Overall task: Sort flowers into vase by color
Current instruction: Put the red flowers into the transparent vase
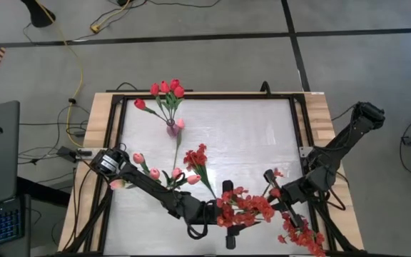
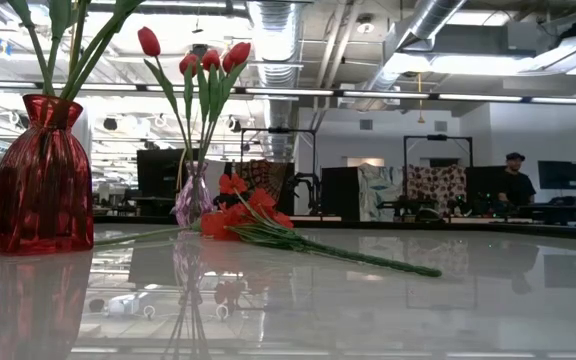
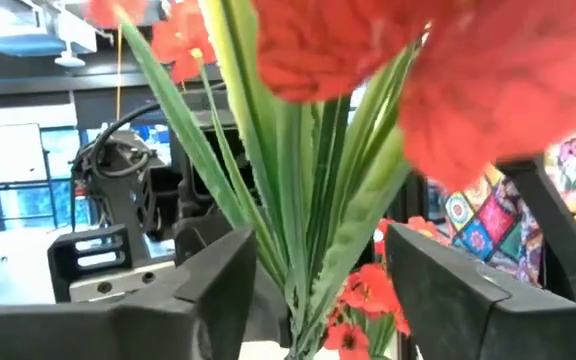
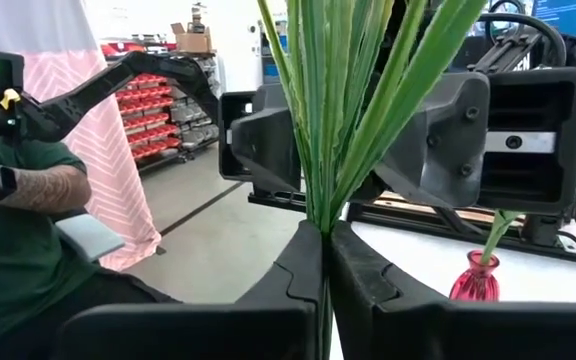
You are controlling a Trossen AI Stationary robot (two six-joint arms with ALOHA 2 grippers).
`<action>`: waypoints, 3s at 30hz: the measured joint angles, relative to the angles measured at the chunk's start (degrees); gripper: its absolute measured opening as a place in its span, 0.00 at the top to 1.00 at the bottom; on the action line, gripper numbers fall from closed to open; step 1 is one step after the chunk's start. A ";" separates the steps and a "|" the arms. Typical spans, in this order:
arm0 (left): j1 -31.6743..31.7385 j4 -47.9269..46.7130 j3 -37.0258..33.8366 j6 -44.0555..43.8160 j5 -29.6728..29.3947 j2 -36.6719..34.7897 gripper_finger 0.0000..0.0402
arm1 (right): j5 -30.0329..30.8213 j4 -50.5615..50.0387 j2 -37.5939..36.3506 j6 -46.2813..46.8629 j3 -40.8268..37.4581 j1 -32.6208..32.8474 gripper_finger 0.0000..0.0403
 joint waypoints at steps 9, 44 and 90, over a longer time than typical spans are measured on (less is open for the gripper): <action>0.00 0.11 0.00 -0.37 -1.32 0.00 0.76 | 0.07 0.26 0.00 1.33 0.00 0.00 0.85; -4.35 -25.62 0.02 1.39 -4.40 -15.64 0.98 | 0.55 -23.90 -0.95 5.13 13.16 0.59 0.31; -35.78 -11.63 26.35 -21.59 -16.22 16.86 0.98 | 12.59 -23.13 -1.01 20.49 13.55 6.46 0.31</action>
